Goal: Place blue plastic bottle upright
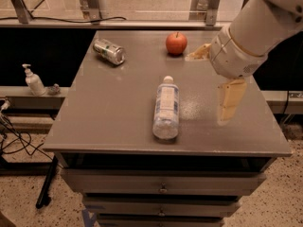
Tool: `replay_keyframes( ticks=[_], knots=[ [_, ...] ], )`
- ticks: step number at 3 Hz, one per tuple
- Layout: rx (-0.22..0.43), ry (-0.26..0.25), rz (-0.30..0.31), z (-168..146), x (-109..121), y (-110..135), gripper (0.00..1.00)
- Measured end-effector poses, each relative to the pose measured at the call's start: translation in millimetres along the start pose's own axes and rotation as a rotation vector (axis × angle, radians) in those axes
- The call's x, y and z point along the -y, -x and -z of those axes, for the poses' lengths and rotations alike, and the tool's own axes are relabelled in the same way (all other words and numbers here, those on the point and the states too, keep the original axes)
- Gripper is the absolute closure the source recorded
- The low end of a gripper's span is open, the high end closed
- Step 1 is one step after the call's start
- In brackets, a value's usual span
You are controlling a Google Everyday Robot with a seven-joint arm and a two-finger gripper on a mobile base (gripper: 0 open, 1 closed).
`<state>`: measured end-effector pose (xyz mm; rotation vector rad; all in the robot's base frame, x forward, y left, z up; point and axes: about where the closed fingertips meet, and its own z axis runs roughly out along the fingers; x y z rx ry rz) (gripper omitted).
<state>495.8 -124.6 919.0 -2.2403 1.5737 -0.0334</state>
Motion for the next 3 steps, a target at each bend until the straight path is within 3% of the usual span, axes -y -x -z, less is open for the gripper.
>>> replay_keyframes(
  ticks=[1, 3],
  knots=[
    [-0.034, -0.034, 0.202, -20.5, 22.7, 20.1, 0.00],
    [-0.057, -0.033, 0.236, -16.1, 21.7, 18.4, 0.00]
  ],
)
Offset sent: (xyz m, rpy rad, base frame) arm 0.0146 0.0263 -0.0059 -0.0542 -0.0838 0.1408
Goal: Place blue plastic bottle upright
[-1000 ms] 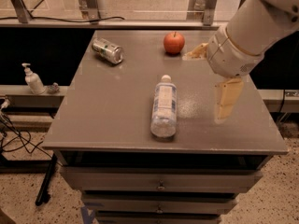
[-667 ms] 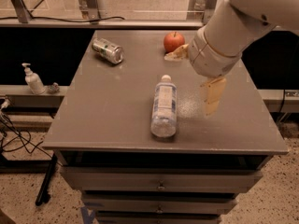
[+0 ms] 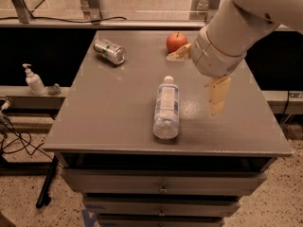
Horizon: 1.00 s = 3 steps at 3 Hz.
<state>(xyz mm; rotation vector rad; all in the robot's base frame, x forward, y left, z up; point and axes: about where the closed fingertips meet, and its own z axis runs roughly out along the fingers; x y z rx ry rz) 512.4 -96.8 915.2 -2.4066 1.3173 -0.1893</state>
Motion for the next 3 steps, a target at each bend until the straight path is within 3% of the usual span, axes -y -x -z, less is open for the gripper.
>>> replay_keyframes(
  ticks=[3],
  knots=[
    [0.022, 0.183, 0.359, -69, 28, -2, 0.00]
  ],
)
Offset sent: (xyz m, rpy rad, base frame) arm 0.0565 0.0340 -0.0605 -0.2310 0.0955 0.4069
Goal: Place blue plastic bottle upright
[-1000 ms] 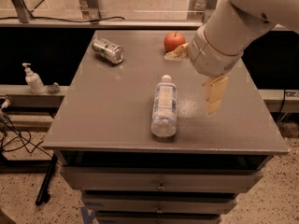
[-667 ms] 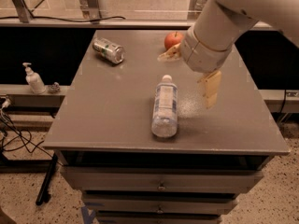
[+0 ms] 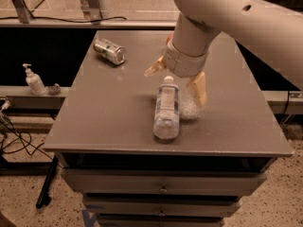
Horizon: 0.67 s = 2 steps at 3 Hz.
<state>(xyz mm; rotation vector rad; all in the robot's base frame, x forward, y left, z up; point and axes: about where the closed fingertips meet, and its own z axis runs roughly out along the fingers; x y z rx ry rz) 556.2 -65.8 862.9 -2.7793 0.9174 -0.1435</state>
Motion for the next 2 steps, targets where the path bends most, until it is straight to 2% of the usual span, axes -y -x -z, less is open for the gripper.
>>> replay_keyframes(
  ticks=[1, 2],
  knots=[
    [0.011, 0.010, 0.110, -17, 1, 5, 0.00],
    [0.022, 0.041, 0.189, -31, 6, 8, 0.00]
  ],
)
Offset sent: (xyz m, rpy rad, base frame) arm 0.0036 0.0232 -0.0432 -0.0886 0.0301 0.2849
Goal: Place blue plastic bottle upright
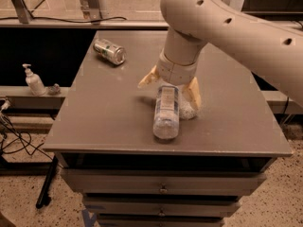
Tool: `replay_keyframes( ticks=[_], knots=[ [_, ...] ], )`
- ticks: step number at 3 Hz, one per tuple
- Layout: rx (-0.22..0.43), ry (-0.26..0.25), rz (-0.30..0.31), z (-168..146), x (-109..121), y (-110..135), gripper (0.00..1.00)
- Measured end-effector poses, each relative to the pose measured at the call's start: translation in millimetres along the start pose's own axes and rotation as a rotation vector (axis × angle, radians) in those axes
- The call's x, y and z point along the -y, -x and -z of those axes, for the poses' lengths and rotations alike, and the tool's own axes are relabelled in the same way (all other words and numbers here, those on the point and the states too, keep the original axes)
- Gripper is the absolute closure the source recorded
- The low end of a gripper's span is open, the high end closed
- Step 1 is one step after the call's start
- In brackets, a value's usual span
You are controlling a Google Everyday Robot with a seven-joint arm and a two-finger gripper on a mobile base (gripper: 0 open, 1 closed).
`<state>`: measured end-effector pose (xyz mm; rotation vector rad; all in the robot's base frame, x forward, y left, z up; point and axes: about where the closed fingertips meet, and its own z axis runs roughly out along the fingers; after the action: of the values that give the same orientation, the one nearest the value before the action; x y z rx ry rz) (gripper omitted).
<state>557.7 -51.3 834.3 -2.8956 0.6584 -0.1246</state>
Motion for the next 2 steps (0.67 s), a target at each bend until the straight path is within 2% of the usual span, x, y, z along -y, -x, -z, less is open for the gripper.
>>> replay_keyframes(
  ticks=[1, 2],
  knots=[
    [0.032, 0.072, 0.046, -11.8, 6.4, -3.1, 0.19],
    [0.047, 0.137, 0.102, -16.7, 14.0, -6.0, 0.42]
  ],
)
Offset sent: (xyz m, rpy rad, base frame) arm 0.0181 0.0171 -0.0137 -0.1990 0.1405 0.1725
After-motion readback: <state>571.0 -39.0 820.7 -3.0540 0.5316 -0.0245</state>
